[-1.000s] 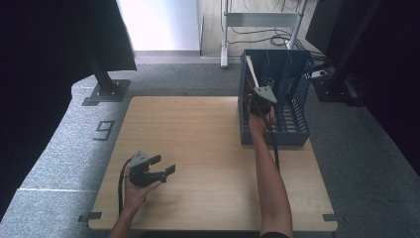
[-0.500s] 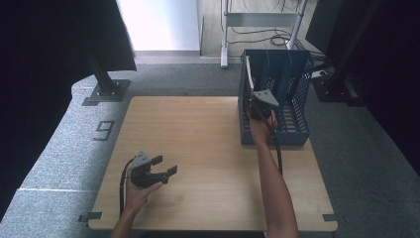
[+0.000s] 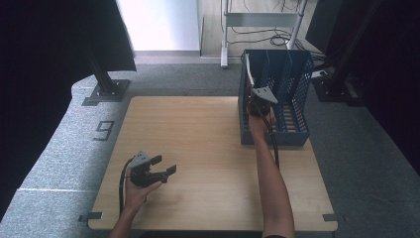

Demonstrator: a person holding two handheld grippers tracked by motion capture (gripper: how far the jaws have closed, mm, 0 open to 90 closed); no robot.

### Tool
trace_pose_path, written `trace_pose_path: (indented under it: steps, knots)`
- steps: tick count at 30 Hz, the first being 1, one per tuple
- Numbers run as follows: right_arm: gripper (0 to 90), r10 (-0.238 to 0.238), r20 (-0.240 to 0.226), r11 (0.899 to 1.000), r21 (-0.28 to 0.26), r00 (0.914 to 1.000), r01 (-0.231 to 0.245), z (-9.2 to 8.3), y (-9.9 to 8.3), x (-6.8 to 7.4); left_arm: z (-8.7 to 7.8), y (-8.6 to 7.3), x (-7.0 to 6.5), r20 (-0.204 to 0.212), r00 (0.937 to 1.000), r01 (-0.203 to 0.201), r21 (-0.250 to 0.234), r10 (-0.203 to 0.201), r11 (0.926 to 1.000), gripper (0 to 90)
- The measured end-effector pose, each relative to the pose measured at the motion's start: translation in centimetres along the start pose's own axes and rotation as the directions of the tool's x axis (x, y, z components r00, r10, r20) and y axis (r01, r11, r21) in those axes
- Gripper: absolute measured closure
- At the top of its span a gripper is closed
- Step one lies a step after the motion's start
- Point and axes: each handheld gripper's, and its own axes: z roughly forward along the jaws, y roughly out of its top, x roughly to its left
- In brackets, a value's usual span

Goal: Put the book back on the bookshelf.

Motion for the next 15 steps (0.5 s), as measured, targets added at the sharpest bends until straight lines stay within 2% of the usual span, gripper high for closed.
trace_pose_path:
  steps: [10, 15]
  knots:
    - [68.1, -0.013, -0.016, 1.0, 0.003, 0.9998, 0.013, 0.35, 0.0, 0.34, -0.08, 0.0, 0.07, -0.001, 1.0, 0.001, -0.002, -0.001, 1.0, 19.9]
    - [58.3, -0.015, -0.042, 1.0, 0.024, 0.999, 0.016, 0.25, -0.12, 0.51, -0.12, 0.05, 0.01, 0.001, 1.0, -0.001, -0.003, 0.001, 1.0, 19.9]
